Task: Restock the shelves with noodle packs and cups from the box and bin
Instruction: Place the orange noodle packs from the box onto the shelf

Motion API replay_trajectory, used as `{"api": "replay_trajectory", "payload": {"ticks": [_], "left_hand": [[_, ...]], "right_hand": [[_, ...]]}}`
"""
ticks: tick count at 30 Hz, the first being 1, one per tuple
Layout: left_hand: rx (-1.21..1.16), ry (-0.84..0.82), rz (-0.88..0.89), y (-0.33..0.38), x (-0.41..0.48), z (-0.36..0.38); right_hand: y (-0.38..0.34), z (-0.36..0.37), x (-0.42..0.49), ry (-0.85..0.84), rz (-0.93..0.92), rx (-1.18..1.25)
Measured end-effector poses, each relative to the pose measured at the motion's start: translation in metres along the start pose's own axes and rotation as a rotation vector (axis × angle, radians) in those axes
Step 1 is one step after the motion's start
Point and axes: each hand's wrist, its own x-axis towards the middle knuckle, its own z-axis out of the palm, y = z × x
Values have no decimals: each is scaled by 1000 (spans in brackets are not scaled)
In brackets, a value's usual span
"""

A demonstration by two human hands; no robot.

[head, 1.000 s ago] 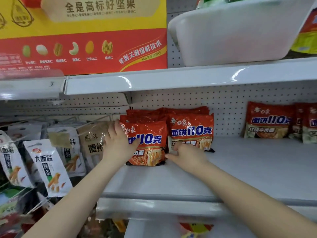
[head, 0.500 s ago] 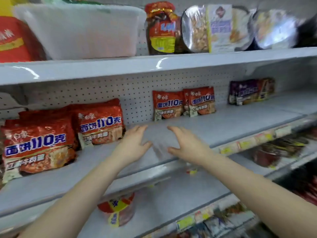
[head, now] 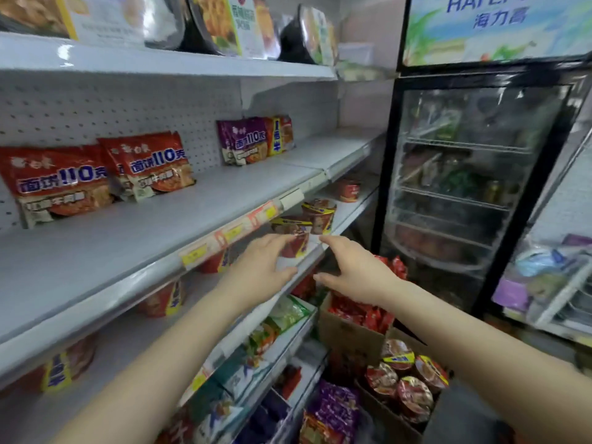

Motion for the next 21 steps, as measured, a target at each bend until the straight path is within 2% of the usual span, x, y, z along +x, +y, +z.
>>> {"api": "replay_trajectory", "payload": {"ticks": [7, 11, 21], "left_hand": [[-30, -278, 69, 21, 75, 78], [-37, -381, 111, 17, 113, 112], [-75, -611, 69, -27, 196, 200]], "right_hand": [[100, 5, -32, -28, 322, 0], [136, 24, -40, -66, 489, 33], [193, 90, -20, -109, 703, 152]]}}
